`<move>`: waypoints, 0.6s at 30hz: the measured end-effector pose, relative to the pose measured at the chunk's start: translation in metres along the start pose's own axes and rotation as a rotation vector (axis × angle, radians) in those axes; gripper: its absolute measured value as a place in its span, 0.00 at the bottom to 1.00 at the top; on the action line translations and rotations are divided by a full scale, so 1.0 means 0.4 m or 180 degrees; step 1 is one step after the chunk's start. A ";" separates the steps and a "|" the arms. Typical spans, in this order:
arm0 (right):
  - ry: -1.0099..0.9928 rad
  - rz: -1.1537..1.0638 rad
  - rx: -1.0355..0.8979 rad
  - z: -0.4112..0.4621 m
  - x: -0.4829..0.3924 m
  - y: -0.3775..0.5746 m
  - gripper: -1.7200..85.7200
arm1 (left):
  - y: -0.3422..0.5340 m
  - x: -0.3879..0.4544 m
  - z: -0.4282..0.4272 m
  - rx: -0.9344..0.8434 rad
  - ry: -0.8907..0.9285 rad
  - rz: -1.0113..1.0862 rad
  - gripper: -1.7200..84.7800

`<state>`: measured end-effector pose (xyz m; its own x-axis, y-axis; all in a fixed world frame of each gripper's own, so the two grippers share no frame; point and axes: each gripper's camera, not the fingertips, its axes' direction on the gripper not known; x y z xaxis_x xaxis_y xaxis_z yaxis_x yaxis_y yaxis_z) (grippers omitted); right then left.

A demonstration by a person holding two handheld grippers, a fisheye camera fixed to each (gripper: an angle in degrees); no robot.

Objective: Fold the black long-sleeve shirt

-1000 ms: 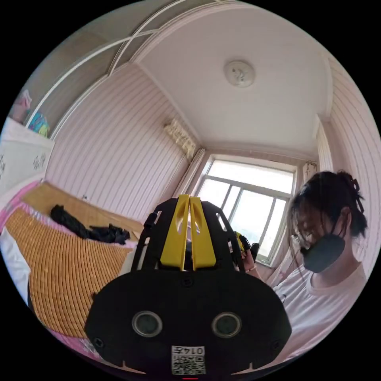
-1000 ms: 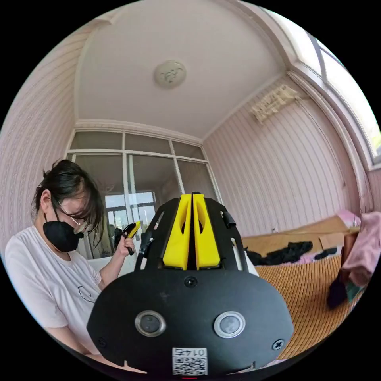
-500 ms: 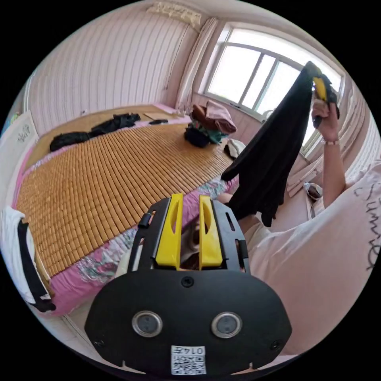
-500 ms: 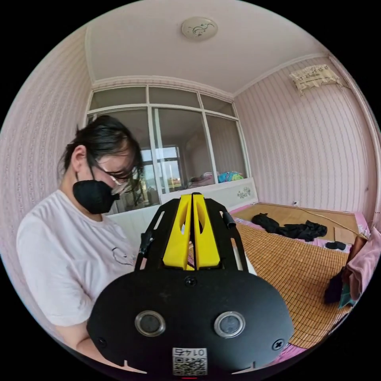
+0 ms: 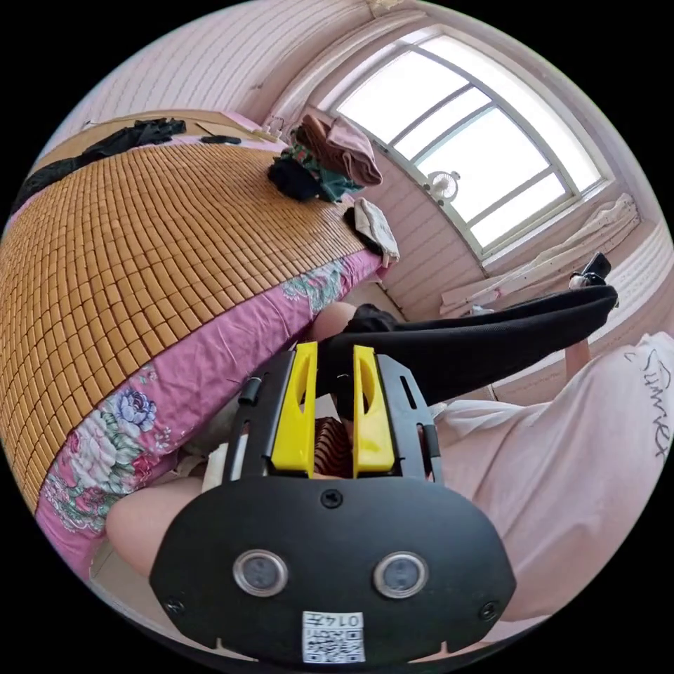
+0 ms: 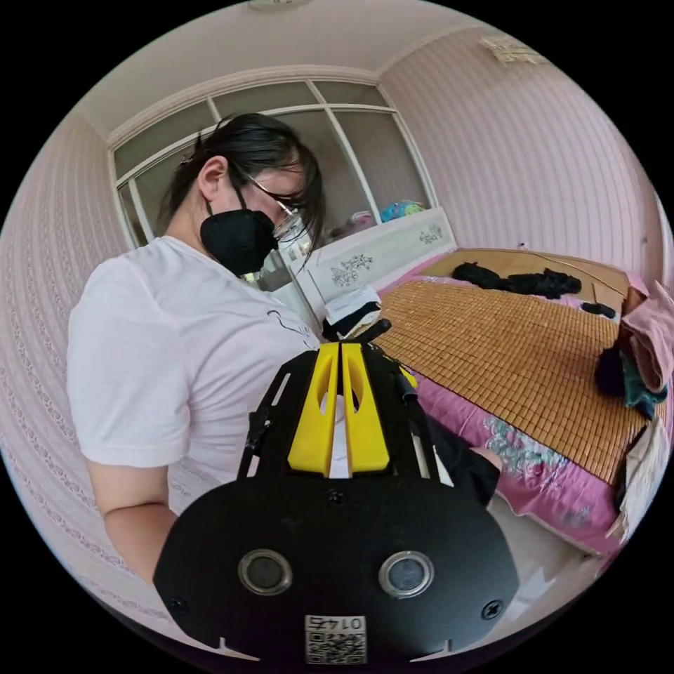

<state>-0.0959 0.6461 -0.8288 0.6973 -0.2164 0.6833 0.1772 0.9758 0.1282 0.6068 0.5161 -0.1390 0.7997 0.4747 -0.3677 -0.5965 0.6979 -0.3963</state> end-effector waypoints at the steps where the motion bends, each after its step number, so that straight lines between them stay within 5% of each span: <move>1: 0.0122 0.0112 0.0117 -0.030 0.016 0.044 0.02 | -0.009 0.002 0.045 -0.0190 0.0014 0.0058 0.13; 7: 0.0616 0.1001 0.1013 -0.214 0.115 0.284 0.02 | 0.036 -0.006 0.165 -0.0737 0.0237 0.0150 0.17; 18: 0.0894 0.2967 0.1566 -0.267 0.231 0.755 0.02 | -0.025 0.014 0.160 -0.0630 0.0429 0.0179 0.17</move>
<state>0.0961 0.9174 -0.8038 0.5583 0.6763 0.4806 -0.7569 0.6524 -0.0387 0.6215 0.5463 -0.0832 0.7563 0.4247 -0.4976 -0.6523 0.5475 -0.5242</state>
